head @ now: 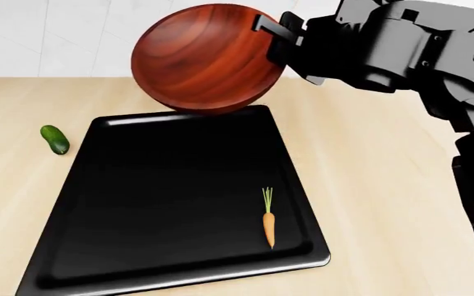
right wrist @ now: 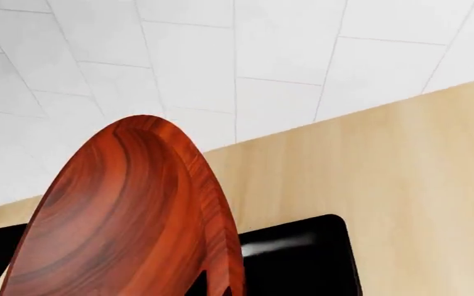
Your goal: Place the two vegetables and bowl onto the tray for setting up a vegetable dip station.
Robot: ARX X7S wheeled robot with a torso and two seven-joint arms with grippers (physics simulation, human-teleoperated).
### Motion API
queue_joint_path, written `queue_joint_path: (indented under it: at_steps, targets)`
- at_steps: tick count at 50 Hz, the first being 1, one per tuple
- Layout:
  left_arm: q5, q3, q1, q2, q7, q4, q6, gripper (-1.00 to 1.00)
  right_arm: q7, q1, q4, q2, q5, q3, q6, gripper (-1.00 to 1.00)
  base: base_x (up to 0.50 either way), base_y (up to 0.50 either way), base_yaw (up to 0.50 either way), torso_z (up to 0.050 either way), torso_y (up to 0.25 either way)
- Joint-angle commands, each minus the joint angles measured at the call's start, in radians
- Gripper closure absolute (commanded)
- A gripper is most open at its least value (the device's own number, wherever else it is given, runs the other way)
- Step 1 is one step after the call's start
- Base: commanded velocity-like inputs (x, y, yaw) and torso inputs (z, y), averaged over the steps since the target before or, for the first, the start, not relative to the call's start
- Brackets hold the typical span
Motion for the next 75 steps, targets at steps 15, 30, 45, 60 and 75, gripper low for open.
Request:
queue_joint_path:
  at_steps: [15, 30, 45, 60, 75]
  targets:
    - [0.001, 0.006, 0.000, -0.001, -0.001, 0.003, 0.003, -1.00, 0.247, -0.173, -0.327, 0.071, 0.157, 0.085, -0.082, 1.00, 0.00, 0.00, 0.00, 0.000, 0.001]
    - [0.001, 0.010, -0.004, -0.002, -0.004, -0.001, 0.003, -1.00, 0.287, -0.220, -0.394, 0.084, 0.187, 0.089, -0.102, 1.00, 0.00, 0.00, 0.00, 0.000, 0.000]
    - [0.000, 0.012, -0.003, -0.004, -0.006, 0.002, 0.005, -1.00, 0.300, -0.260, -0.439, 0.100, 0.192, 0.092, -0.120, 1.00, 0.00, 0.00, 0.00, 0.000, 0.001]
    - [-0.006, 0.013, -0.007, -0.004, -0.011, 0.005, 0.005, -1.00, 0.288, -0.308, -0.447, 0.110, 0.177, 0.084, -0.133, 1.00, 0.00, 0.00, 0.00, 0.000, 0.000]
    - [-0.008, 0.015, -0.009, -0.005, -0.010, 0.003, 0.006, -1.00, 0.287, -0.334, -0.449, 0.121, 0.170, 0.075, -0.137, 1.00, 0.00, 0.00, 0.00, 0.000, 0.001]
